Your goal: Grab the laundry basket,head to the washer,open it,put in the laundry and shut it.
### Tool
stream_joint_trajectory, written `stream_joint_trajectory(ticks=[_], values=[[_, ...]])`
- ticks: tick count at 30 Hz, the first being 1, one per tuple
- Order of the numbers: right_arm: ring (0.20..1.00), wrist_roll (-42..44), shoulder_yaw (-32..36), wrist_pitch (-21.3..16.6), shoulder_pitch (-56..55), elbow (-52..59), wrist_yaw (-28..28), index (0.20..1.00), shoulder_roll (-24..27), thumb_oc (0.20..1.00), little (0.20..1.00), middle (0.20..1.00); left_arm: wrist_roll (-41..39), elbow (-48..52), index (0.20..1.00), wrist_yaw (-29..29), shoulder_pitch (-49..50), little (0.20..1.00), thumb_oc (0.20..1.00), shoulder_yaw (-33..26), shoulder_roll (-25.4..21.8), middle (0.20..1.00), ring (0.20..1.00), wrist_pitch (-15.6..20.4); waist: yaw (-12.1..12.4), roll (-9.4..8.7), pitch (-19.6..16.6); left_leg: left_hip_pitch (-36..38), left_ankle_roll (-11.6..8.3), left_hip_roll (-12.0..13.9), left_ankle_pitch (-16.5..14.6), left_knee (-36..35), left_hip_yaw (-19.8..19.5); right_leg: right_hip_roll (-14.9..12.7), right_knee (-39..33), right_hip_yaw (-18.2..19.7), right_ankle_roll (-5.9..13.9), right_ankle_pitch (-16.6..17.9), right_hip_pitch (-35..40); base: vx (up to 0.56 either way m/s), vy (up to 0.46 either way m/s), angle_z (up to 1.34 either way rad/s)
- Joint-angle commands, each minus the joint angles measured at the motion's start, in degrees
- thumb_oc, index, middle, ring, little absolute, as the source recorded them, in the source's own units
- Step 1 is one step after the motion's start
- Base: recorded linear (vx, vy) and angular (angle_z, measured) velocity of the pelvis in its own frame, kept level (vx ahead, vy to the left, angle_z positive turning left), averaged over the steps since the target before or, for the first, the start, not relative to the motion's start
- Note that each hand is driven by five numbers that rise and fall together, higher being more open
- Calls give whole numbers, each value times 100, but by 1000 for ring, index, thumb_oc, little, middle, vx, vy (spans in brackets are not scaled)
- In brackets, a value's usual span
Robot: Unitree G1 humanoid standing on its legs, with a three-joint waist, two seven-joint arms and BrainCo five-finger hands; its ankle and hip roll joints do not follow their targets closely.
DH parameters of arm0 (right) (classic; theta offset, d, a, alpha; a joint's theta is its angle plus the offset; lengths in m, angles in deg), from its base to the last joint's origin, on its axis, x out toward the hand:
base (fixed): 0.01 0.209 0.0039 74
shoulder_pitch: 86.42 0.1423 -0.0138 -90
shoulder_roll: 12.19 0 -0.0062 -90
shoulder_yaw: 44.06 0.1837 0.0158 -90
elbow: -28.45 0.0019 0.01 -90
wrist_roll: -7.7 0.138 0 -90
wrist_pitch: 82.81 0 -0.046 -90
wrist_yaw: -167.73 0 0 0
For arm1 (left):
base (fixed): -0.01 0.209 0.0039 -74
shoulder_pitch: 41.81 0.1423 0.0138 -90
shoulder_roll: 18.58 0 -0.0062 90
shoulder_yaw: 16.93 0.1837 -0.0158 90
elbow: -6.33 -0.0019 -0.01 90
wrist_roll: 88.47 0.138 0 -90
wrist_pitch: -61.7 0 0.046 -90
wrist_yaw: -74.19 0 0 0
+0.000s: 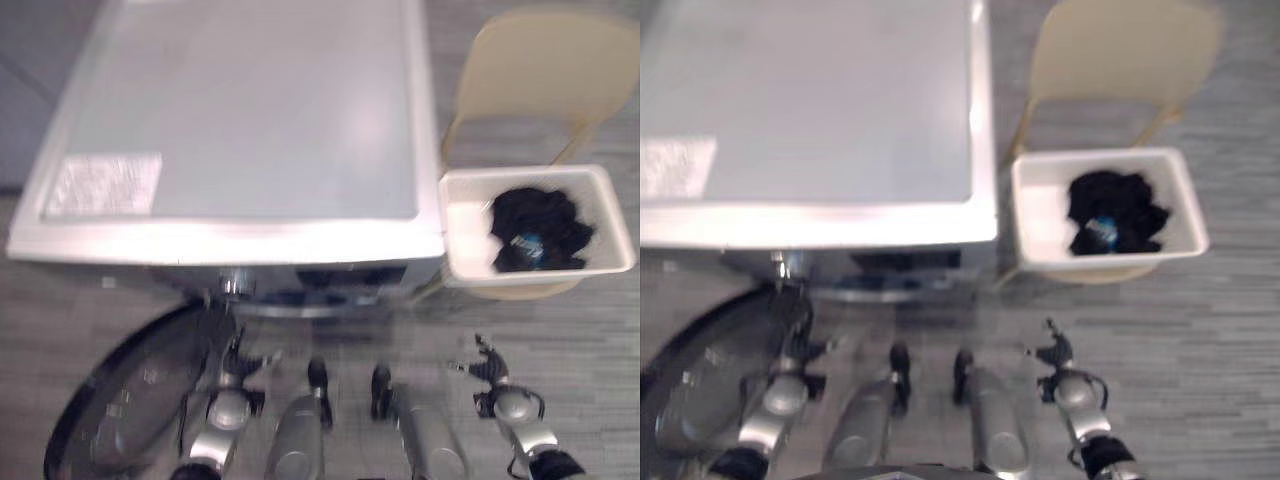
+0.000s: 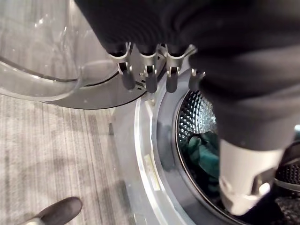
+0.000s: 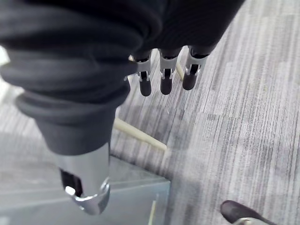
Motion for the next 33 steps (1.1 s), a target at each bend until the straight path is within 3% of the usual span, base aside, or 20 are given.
stream_joint_trajectory(ticks=[1, 4, 6, 9, 14, 15, 16, 17, 18, 19, 22, 24, 25, 26, 28, 29, 30, 31, 32, 33], values=[[1000, -78, 96, -89, 153, -130, 47, 1000, 356, 1000, 1000, 1000, 147, -323, 1000, -168, -825, 1000, 1000, 259, 48, 1000, 1000, 167, 113, -70, -74, -632, -11, -556, -507, 198, -814, -57, -792, 283, 415, 215, -85, 121, 28, -89], [1000, -155, 101, -65, 142, -431, 99, 1000, 319, 1000, 1000, 1000, 257, -727, 1000, -279, -779, 1000, 1000, 330, 198, 1000, 1000, 147, 108, -71, -351, -268, 8, -827, -528, -190, -1443, 83, -1302, 599, 462, 397, 259, 166, 39, -61], [1000, -154, 135, -57, 121, -581, 120, 1000, 303, 1000, 1000, 1000, 295, -964, 1000, -369, -725, 1000, 1000, 373, 276, 1000, 1000, 118, 56, -84, -570, -58, 51, -858, -534, -414, -1499, 131, -1578, 828, 498, 560, 422, 154, 31, -85], [1000, -80, 177, -43, 45, -730, 171, 1000, 251, 1000, 1000, 1000, 427, -1297, 1000, -478, -684, 1000, 1000, 471, 358, 1000, 1000, 117, -51, -62, -825, 288, 165, -790, -554, -762, -1091, 198, -1815, 1181, 591, 716, 575, 87, 44, -68], [1000, -95, 120, -31, 5, -657, 169, 1000, 234, 1000, 1000, 1000, 614, -1246, 1000, -465, -761, 1000, 1000, 612, 354, 1000, 1000, 161, -100, 3, -806, 480, 256, -693, -616, -929, -552, 311, -1722, 1475, 717, 797, 477, -30, 21, -138], [1000, -126, 93, -27, 48, -619, 150, 1000, 238, 1000, 1000, 1000, 604, -1194, 1000, -434, -813, 1000, 1000, 628, 354, 1000, 1000, 173, -76, 24, -774, 472, 254, -651, -627, -949, -370, 282, -1687, 1360, 758, 824, 390, -93, -70, -139], [1000, -176, 49, -48, 115, -564, 121, 1000, 191, 1000, 1000, 1000, 580, -1042, 1000, -379, -922, 1000, 1000, 661, 321, 1000, 1000, 209, 5, 91, -745, 503, 236, -509, -618, -1039, -32, 50, -1612, 581, 766, 781, 254, -93, -70, -124], [1000, -176, 49, -47, 117, -564, 121, 1000, 190, 1000, 1000, 1000, 580, -1042, 1000, -379, -923, 1000, 1000, 660, 319, 1000, 1000, 209, 7, 86, -763, 479, 234, -511, -606, -1040, -28, 49, -1614, 585, 765, 792, 230, -56, -116, -112], [1000, -207, 39, -56, 151, -545, 86, 1000, 162, 1000, 1000, 1000, 556, -982, 1000, -360, -966, 1000, 1000, 667, 294, 1000, 1000, 215, 53, 133, -743, 518, 212, -396, -623, -1035, 165, -137, -1481, -20, 772, 706, 142, -13, -162, -188], [1000, -260, 28, -78, 175, -574, 22, 1000, 99, 1000, 1000, 1000, 634, -884, 1000, -348, -1025, 1000, 1000, 676, 221, 1000, 1000, 197, 125, 194, -756, 604, 164, -159, -680, -988, 628, -543, -1482, -1218, 687, 485, 248, 87, -206, -189], [1000, -298, -7, -55, 168, -588, 21, 1000, 70, 1000, 1000, 1000, 645, -898, 1000, -339, -1005, 1000, 1000, 673, 216, 1000, 1000, 197, 118, 212, -781, 770, 128, -103, -836, -992, 746, -571, -1554, -1342, 734, 357, 432, 87, -105, -143], [1000, -354, -10, 21, 164, -633, -27, 1000, 104, 1000, 1000, 1000, 636, -980, 1000, -352, -992, 1000, 1000, 676, 249, 1000, 1000, 197, 29, 213, -792, 780, 104, 54, -1088, -445, 1051, -597, -1553, -1056, 762, 390, 412, 149, -210, -96], [1000, -374, -19, 54, 168, -604, -63, 1000, 193, 1000, 1000, 1000, 564, -968, 1000, -348, -1024, 1000, 1000, 696, 353, 1000, 1000, 188, 12, 245, -676, 614, 124, 156, -1204, 216, 974, -509, -1654, -818, 664, 360, 534, 112, -131, -81], [1000, -373, -17, 55, 171, -604, -62, 1000, 197, 1000, 1000, 1000, 564, -971, 1000, -347, -1030, 1000, 1000, 696, 357, 1000, 1000, 188, 15, 255, -669, 601, 120, 172, -1225, 254, 973, -499, -1657, -818, 660, 361, 539, 80, -109, -112], [1000, -311, 45, 43, 158, -602, -101, 1000, 284, 1000, 1000, 1000, 489, -935, 1000, -355, -1115, 1000, 1000, 746, 441, 1000, 1000, 197, 11, 227, -543, 276, 25, 176, -905, 750, 729, -466, -1783, -717, 511, 443, 600, -51, -96, -98], [1000, -311, 45, 43, 158, -602, -101, 1000, 284, 1000, 1000, 1000, 489, -935, 1000, -355, -1116, 1000, 1000, 746, 441, 1000, 1000, 197, 5, 228, -549, 264, 23, 178, -905, 757, 722, -464, -1786, -723, 509, 444, 595, -1, -119, -62], [1000, -202, 126, 32, 73, -543, -126, 1000, 273, 1000, 1000, 1000, 427, -844, 1000, -375, -1150, 1000, 1000, 845, 491, 1000, 1000, 209, 9, 226, -481, 18, -24, 3, -850, 881, 316, -404, -1921, -631, 467, 440, 692, 171, -76, -33], [1000, -157, 147, 9, -1, -467, -120, 1000, 253, 1000, 1000, 1000, 374, -751, 1000, -371, -1124, 1000, 1000, 906, 527, 1000, 1000, 221, 66, 197, -457, -175, -10, -364, -1015, 725, -78, -359, -2031, -469, 484, 444, 758, 169, -75, -15], [1000, -157, 146, 9, 1, -467, -120, 1000, 251, 1000, 1000, 1000, 374, -751, 1000, -371, -1125, 1000, 1000, 905, 525, 1000, 1000, 221, 58, 186, -477, -193, -8, -377, -990, 704, -82, -370, -2033, -475, 485, 451, 734, 236, -35, -17], [1000, -160, 130, -6, 14, -484, -136, 1000, 244, 1000, 1000, 1000, 343, -752, 1000, -355, -1122, 1000, 1000, 906, 567, 1000, 1000, 207, 113, 216, -470, -311, 9, -623, -869, 316, -306, -254, -2126, -337, 502, 462, 780, 196, -21, -43]])
